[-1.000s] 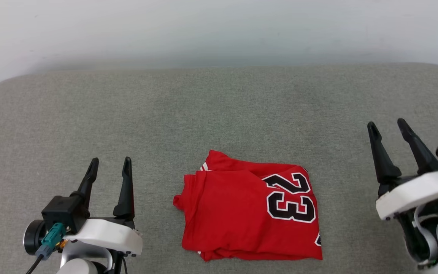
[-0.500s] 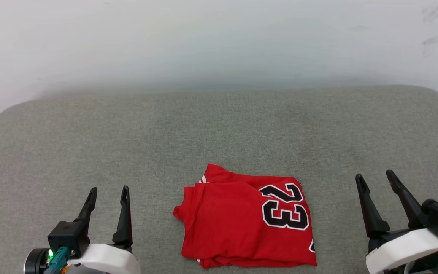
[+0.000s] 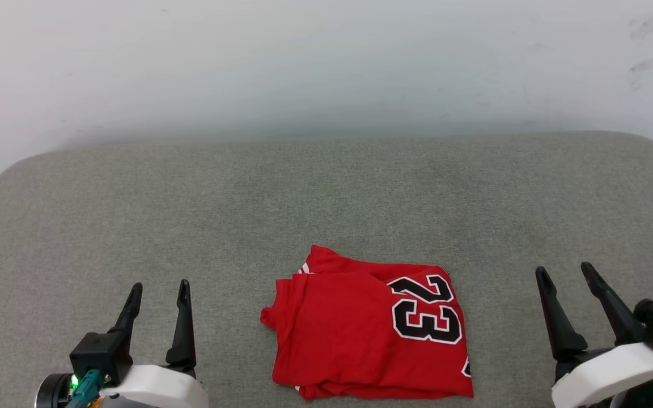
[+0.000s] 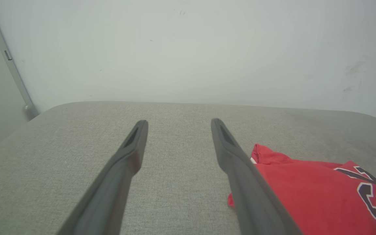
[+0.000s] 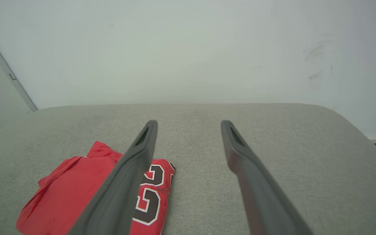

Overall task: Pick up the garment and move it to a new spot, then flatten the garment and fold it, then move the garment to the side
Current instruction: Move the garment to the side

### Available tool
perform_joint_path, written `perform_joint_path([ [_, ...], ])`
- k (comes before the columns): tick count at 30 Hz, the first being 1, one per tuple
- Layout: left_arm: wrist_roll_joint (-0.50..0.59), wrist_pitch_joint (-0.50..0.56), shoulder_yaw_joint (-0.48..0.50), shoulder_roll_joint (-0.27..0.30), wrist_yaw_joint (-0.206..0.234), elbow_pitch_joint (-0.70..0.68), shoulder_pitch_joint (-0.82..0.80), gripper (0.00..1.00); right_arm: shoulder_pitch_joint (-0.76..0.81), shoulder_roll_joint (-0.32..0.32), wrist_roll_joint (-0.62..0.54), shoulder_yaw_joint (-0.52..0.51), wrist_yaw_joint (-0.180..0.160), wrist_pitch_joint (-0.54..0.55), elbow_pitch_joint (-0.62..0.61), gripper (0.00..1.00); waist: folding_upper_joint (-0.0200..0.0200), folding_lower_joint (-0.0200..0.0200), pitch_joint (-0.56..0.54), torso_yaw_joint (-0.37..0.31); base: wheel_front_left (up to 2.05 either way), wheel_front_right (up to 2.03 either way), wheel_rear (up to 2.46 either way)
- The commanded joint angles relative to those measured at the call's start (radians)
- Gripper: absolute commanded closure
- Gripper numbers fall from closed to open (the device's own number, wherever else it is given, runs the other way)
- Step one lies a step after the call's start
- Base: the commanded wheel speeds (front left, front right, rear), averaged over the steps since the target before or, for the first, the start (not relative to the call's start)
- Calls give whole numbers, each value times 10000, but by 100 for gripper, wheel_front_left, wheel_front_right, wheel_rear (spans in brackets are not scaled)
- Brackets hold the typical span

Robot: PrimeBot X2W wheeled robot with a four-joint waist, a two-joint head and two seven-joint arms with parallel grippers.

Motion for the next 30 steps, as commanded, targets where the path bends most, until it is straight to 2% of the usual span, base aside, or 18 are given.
perform_joint_path([
  [1,-42,-46,33,-52,20,-5,-122,0,164,44,147,-99,-3,86,27,0,0,0,5,16,0,0,0],
  [7,27,-63,99,-172,-34,-61,-234,0,44,-212,1338,-1172,-3,1041,896,0,0,0,139,202,0,0,0],
  [12,161,-89,250,-382,-108,-155,-480,0,-656,-862,2905,-1893,-2,2755,2246,0,0,0,462,504,0,0,0],
  [15,258,-102,314,-511,-216,-195,-655,0,-1076,-1152,3819,-1825,-3,4185,3051,0,0,0,693,745,0,0,0],
  [18,402,-107,414,-685,-319,-246,-888,0,-1523,-1178,4589,-1742,-3,5374,3673,0,0,0,965,988,0,0,0],
  [20,499,-109,444,-791,-434,-274,-1034,0,-1776,-937,5161,-1534,-2,5975,3940,0,0,0,1206,1176,0,0,0],
  [25,803,-109,543,-1023,-695,-221,-1372,0,-2421,-550,6542,-971,-3,6573,4447,0,0,0,1807,1550,0,0,0],
  [30,1016,-111,660,-1093,-986,-51,-1687,0,-2904,-451,7226,-447,-9,6354,5406,0,0,0,2248,1781,0,0,0],
])
